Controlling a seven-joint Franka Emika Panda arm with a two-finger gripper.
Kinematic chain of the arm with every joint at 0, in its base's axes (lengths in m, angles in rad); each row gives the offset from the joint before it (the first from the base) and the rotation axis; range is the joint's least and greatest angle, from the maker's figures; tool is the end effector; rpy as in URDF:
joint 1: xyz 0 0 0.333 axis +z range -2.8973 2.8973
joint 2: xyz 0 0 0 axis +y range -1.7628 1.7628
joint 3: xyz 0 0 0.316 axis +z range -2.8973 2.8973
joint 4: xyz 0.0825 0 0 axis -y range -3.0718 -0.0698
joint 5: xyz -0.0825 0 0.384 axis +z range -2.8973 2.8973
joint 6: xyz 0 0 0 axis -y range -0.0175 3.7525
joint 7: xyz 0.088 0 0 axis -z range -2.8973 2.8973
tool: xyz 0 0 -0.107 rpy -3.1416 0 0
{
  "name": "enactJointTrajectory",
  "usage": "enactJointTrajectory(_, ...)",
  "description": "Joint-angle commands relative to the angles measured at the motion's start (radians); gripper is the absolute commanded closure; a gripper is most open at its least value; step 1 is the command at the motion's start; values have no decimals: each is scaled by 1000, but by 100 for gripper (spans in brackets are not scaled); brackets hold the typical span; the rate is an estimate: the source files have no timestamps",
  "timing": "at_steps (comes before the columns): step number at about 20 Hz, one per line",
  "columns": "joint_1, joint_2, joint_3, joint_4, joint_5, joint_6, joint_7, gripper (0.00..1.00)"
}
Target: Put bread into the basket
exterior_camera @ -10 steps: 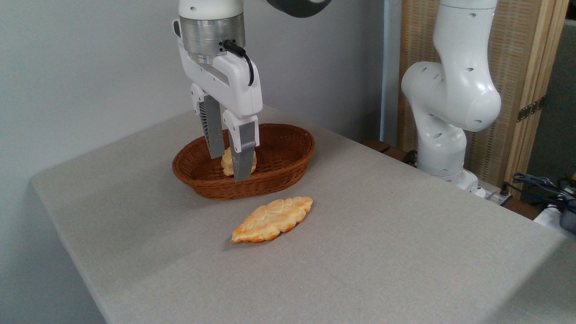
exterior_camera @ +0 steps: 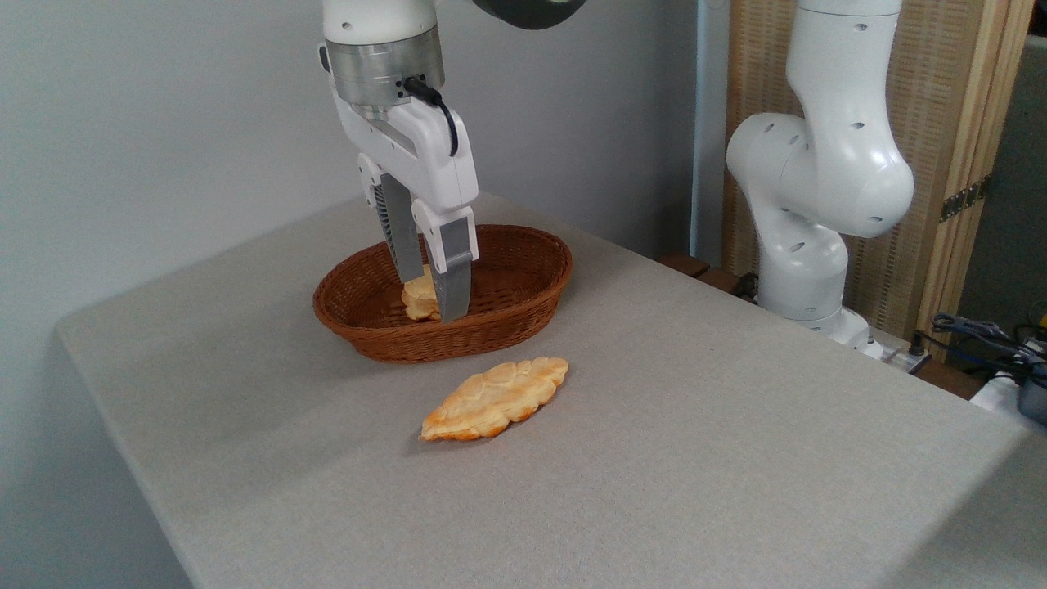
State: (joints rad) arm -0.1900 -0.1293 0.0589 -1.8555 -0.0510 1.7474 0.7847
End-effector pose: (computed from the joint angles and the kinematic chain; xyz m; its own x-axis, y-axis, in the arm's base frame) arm 0.5186 -0.0714 0.5740 0.6151 -0.7865 0.0556 -0.7883 -0.6147 0.0264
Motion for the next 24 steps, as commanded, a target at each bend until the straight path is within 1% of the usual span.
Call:
enactJointTrajectory(1, -3, 0, 1, 7, 0, -20, 13, 0)
enactJointTrajectory(7, -11, -3, 1, -16, 0, -16, 16, 0)
enactJointTrajectory(16, -11, -7, 2, -93, 3, 3, 19, 0)
enactJointTrajectory(21, -11, 5, 4, -198, 14, 131, 19, 0)
enactJointTrajectory(24, -9, 23, 9, -208, 16, 144, 19, 0)
